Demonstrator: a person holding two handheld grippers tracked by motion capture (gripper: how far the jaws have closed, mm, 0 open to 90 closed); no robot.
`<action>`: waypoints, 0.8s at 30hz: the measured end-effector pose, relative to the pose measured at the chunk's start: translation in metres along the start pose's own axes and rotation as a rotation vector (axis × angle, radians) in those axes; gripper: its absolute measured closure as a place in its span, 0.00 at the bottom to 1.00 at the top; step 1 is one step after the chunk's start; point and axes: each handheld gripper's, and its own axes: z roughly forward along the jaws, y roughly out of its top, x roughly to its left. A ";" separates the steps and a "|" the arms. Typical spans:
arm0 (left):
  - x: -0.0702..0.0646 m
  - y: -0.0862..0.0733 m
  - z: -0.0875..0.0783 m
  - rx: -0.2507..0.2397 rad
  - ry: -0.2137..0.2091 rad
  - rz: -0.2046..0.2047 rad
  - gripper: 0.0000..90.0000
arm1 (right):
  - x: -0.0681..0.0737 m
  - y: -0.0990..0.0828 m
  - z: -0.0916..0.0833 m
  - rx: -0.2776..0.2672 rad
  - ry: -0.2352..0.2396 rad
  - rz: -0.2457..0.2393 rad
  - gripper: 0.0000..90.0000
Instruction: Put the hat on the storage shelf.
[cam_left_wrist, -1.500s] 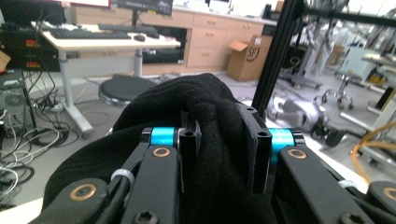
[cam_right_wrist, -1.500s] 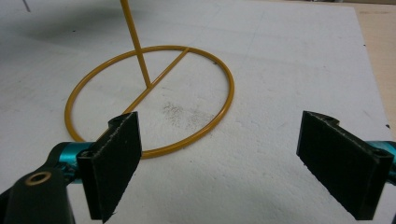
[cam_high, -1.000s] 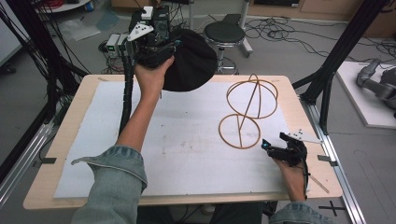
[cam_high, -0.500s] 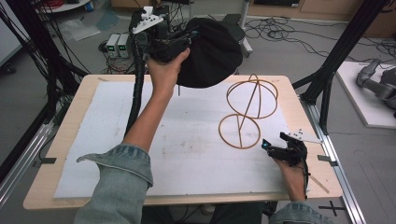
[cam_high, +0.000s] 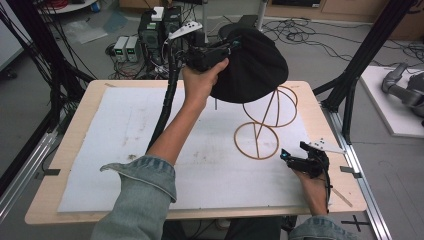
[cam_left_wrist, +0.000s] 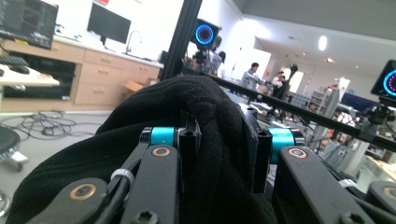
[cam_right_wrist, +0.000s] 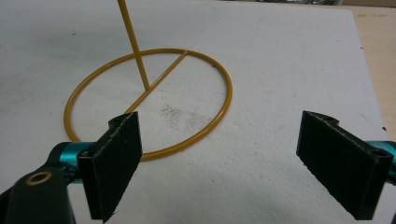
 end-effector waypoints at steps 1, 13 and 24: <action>0.001 -0.002 0.002 -0.001 -0.006 -0.011 0.80 | 0.000 0.000 0.000 -0.001 0.000 0.000 0.15; 0.002 -0.012 0.011 0.024 -0.051 -0.046 0.80 | 0.000 0.000 0.001 0.006 -0.002 -0.004 0.16; -0.003 -0.030 0.026 0.137 -0.081 0.006 0.80 | 0.000 0.000 0.001 0.006 -0.004 -0.004 0.15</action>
